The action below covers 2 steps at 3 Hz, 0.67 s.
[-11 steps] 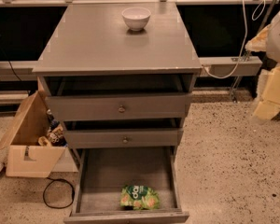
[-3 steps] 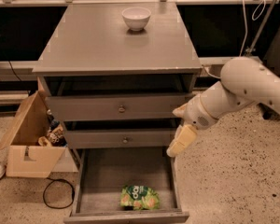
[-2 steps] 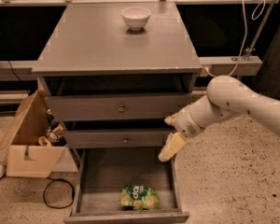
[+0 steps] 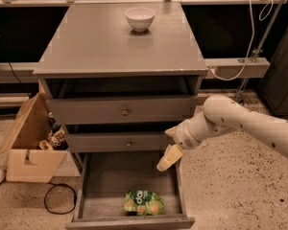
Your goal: Pick green rice chip bag from bottom drawer and place on counter
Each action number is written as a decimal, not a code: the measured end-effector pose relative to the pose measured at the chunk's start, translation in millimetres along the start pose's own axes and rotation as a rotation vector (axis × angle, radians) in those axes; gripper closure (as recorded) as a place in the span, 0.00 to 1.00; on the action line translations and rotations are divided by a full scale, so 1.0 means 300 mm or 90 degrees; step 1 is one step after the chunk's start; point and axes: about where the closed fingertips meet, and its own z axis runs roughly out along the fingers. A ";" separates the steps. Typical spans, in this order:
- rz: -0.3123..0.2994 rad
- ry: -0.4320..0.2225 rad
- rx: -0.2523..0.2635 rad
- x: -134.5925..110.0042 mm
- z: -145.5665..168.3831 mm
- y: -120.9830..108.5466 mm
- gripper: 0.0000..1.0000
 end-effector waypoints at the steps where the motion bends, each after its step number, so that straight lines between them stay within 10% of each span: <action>1: 0.001 0.029 0.007 0.037 0.058 -0.019 0.00; 2: 0.002 0.093 0.006 0.150 0.228 -0.053 0.00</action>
Offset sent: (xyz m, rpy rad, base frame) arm 0.0121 0.0207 -0.1831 -0.3036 0.0578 0.0623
